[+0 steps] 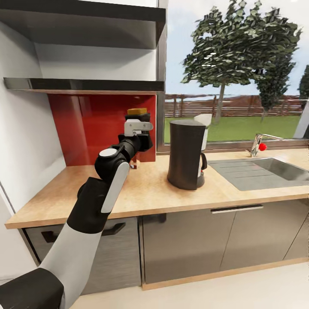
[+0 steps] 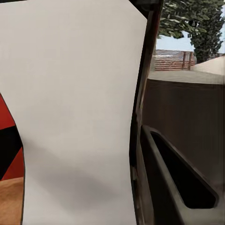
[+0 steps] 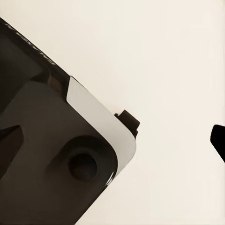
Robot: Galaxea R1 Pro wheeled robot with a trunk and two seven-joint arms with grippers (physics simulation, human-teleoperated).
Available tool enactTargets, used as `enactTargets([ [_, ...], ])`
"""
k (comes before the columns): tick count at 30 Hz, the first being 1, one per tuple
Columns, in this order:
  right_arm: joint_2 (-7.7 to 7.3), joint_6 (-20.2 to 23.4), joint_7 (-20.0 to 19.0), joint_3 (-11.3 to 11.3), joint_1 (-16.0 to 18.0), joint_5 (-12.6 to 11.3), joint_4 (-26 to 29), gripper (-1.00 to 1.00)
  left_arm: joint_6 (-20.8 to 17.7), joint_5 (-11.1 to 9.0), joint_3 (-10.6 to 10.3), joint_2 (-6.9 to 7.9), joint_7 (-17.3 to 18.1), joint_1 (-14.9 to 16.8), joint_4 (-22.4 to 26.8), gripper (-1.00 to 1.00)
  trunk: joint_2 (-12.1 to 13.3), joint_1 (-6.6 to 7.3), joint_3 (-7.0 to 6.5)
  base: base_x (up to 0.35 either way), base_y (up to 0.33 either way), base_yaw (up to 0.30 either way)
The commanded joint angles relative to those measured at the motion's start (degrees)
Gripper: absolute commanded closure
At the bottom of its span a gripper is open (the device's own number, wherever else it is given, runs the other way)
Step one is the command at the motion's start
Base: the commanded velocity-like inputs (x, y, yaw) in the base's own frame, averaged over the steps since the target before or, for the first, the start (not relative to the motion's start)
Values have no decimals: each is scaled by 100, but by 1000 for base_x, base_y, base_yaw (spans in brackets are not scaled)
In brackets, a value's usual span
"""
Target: Set up a coffee station on the kitchen countertop: keep the coffee maker on the countertop, move the bottle of coffee from the kitchen shelf to the counter next to the coffee maker, place a paper coffee filter on top of the coffee maker, put the saucer next to the coffee maker with the coffee cup on the saucer, and place the electric kettle next to the coffee maker.
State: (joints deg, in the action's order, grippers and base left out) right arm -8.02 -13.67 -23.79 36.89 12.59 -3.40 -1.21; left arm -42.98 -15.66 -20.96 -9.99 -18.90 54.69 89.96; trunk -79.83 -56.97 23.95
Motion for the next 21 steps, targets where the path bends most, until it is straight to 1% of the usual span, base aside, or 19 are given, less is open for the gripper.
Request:
enactTargets([
  [1, 1, -31, -21, 34, 6, -37, -13, -100, -23, -42, -5, 0, -44, 6, 4, 100, -4, 0, 7, 0, -70, 0],
  [3, 2, -32, -21, 30, 6, -34, -11, -100, 18, -42, -64, 0, -50, -122, -16, 100, -4, 0, 7, 0, -15, 0],
  [5, 2, -38, -21, 29, 6, -31, -11, -100, 213, -40, -120, 0, -56, -234, -16, 100, -4, 0, 7, 0, -7, 0],
  [6, 2, -41, -21, 29, 6, -31, -11, -100, 433, -38, -201, 0, -64, -315, -18, 100, -4, 0, 7, 0, -4, 0],
  [8, 2, -42, -21, 29, 6, -30, -11, -100, 867, -35, -451, 0, -79, -552, -21, 100, -4, 0, 7, 0, -2, 0],
  [9, 2, -44, -21, 29, 6, -30, -11, -100, 996, -33, -529, 0, -87, -673, -21, 100, -4, 0, 7, 0, -1, 0],
  [10, 2, -46, -21, 29, 6, -29, -11, -100, 1120, -29, -598, 0, -99, -874, -22, 100, -4, 0, 7, 0, 0, 0],
  [11, 2, -46, -21, 29, 6, -29, -11, -100, 1147, -26, -611, 0, -102, -951, -20, 100, -4, 0, 7, 0, 0, 0],
  [12, 2, -47, -21, 29, 6, -29, -11, -100, 1189, -22, -630, 7, -108, -1101, -16, 100, -4, 0, 7, 0, 0, 0],
  [15, 2, -48, -21, 29, 6, -29, -11, -100, 1305, -15, -650, 78, -113, -1293, -14, 100, -4, 0, 7, 0, 0, 0],
  [18, -1, -48, -21, 24, 6, -29, -11, -100, 1438, -11, -665, 125, -113, -1391, -17, 100, -4, 0, 7, 0, 0, 0],
  [21, -4, -48, -20, 10, 6, -29, -11, -100, 1484, -8, -675, 143, -118, -1500, -20, 100, -4, 0, 7, 12, -42, 0],
])
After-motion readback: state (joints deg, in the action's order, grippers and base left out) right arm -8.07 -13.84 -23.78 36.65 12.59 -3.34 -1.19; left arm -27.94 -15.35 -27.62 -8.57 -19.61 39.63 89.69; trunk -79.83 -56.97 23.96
